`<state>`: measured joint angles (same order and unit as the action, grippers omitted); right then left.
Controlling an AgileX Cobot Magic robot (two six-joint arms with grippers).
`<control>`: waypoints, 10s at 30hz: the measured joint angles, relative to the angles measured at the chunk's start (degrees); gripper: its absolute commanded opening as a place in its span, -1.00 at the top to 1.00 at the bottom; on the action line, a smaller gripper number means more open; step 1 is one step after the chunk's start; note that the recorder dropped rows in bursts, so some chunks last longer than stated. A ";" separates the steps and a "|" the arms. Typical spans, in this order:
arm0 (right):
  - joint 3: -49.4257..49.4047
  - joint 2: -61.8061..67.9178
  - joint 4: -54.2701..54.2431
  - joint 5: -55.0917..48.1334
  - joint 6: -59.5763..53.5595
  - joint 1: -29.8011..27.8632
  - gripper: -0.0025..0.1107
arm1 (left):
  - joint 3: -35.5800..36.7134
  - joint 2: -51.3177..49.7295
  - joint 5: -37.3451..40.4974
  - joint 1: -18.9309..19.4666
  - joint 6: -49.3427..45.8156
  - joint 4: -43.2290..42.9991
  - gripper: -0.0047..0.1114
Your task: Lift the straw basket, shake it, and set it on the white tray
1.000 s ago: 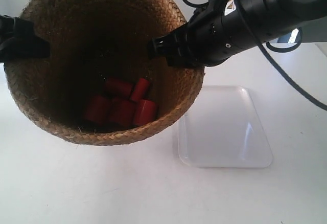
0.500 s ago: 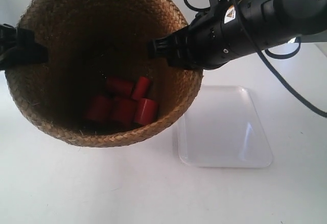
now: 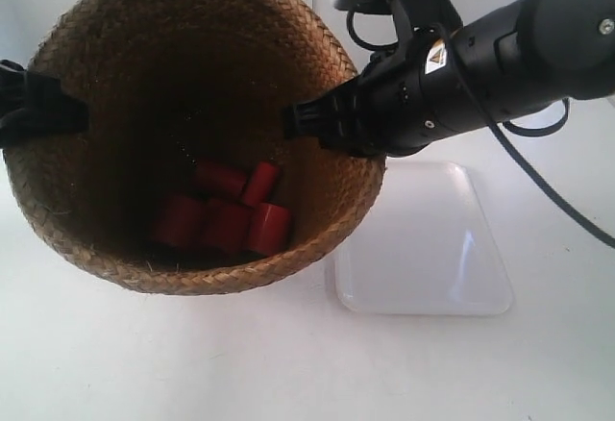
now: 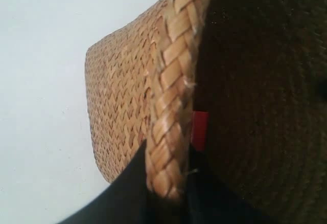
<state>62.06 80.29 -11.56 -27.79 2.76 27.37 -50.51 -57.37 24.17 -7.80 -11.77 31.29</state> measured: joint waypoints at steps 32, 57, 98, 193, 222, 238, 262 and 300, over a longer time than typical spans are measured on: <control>-1.37 0.75 -1.39 0.92 -0.68 0.24 0.96 | 1.42 0.36 -0.21 0.00 -0.08 -1.36 0.92; -0.49 -3.66 -0.15 -2.82 0.73 3.60 0.96 | -0.24 4.53 4.61 0.58 -1.97 -1.53 0.92; 5.23 -1.08 6.03 -6.46 4.84 7.66 0.96 | -6.46 4.60 9.94 2.24 -3.11 -1.66 0.92; -1.96 -4.54 12.16 -1.56 12.57 9.91 0.96 | -3.13 6.53 8.50 2.37 -0.66 -4.64 0.92; 1.29 -8.44 13.29 -8.51 13.63 10.33 0.96 | -2.28 9.30 8.72 2.99 -1.27 -1.81 0.92; 1.76 -4.73 13.76 -6.07 13.63 10.33 0.96 | -1.94 9.20 7.86 2.99 -2.30 -3.34 0.92; 5.98 -5.51 12.86 -11.93 10.25 4.69 0.96 | -8.56 1.86 11.50 3.33 -7.06 4.76 0.92; 31.52 11.51 14.94 -44.58 -6.47 -21.71 0.96 | -31.60 -36.90 0.98 -19.04 2.22 13.29 0.92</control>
<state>93.58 91.80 3.39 -72.37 -3.71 5.66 -82.11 -94.27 25.16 -26.85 -9.56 44.58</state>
